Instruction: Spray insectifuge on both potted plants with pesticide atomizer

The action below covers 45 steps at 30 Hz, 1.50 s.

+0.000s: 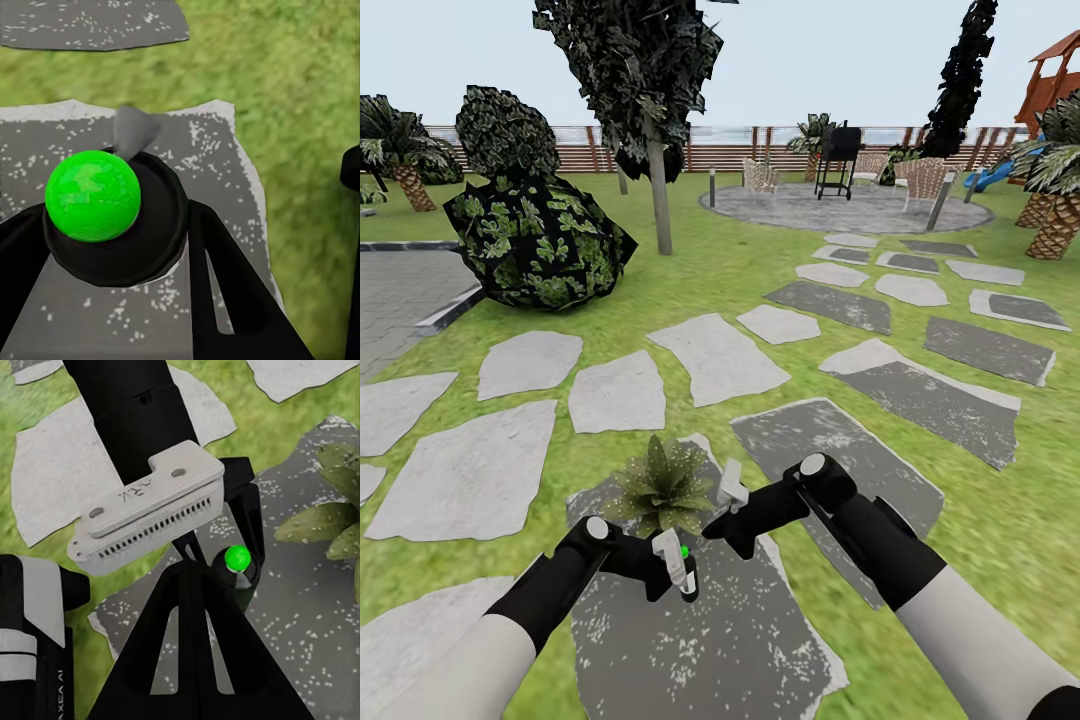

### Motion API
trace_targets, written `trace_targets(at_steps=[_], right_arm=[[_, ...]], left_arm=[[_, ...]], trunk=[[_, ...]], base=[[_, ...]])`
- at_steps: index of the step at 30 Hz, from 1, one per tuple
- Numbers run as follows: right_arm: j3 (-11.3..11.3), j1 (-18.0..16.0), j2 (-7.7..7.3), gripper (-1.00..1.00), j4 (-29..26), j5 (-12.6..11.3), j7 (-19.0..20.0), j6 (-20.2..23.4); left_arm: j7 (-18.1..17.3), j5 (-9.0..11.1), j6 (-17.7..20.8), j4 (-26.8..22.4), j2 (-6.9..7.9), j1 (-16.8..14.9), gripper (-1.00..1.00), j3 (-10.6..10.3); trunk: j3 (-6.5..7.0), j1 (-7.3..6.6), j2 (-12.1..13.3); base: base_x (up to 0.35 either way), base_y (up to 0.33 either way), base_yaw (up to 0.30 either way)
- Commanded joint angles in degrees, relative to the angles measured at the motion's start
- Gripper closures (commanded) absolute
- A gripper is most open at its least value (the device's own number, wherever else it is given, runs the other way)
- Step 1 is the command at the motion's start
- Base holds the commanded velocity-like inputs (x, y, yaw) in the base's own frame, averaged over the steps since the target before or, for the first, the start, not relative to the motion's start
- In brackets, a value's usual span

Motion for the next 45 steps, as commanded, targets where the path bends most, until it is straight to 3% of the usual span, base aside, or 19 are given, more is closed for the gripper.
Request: trace_targets(at_steps=[1, 9, 16, 22, 24, 27, 29, 34, 45], right_arm=[[0.0, 0.0, -0.02, 1.00, -0.1, 0.3, 0.2, 0.4], [0.1, 0.0, -0.02, 1.00, 0.0, 0.4, 0.2, 0.4], [0.1, 0.0, -0.02, 1.00, 0.2, 0.4, 0.2, 0.4], [0.1, 0.0, -0.02, 1.00, 0.3, 0.4, 0.2, 0.4], [0.1, 0.0, -0.02, 1.00, 0.3, 0.9, 0.2, 0.4], [0.1, 0.0, 0.01, 1.00, 0.3, 4.7, 0.2, 0.4], [0.1, 0.0, 0.06, 1.00, 0.3, 5.8, 0.2, 0.4], [0.1, 0.0, 0.07, 1.00, 0.3, 6.1, 0.2, 0.4], [0.1, 0.0, 0.07, 1.00, 0.3, 6.1, 0.2, 0.4]], left_arm=[[-0.2, 0.0, 0.6, -0.1, 0.05, 0.0, 1.00, -0.1], [-0.6, 0.0, 0.5, -0.3, 0.11, 0.3, 1.00, -0.2], [-0.6, 0.0, -0.2, -0.7, 0.06, 3.5, 1.00, -0.5], [-0.5, 0.0, -0.5, -2.4, 0.10, 5.0, 1.00, -3.1], [-0.5, 0.0, -0.5, -3.5, 0.09, 5.4, 1.00, -3.2], [-0.3, 0.0, -0.5, -4.1, 0.10, 5.9, 1.00, -3.3], [-0.4, 0.0, -0.5, -4.7, 0.11, 5.9, 1.00, -3.3], [-0.4, 0.0, -0.4, -8.7, 0.11, 6.0, 1.00, -3.3], [-0.3, 0.0, -0.4, -9.0, 0.02, 5.9, 1.00, -3.3]], trunk=[[-0.05, -0.01, 0.0], [-0.05, -0.01, 0.0], [-0.05, -0.01, 0.0], [-0.05, -0.01, 0.0], [-0.05, -0.01, 0.0], [-0.05, -0.01, 0.0], [-0.05, -0.01, 0.0], [-0.05, -0.01, 0.0], [-0.05, -0.01, 0.0]], base=[[0.000, 0.000, 0.000], [0.000, 0.000, 0.000], [0.000, 0.000, 0.000], [0.000, 0.000, 0.000], [0.000, 0.000, 0.000], [0.000, 0.000, 0.000], [0.000, 0.000, 0.000], [0.000, 0.000, 0.000], [0.000, 0.000, 0.000]])
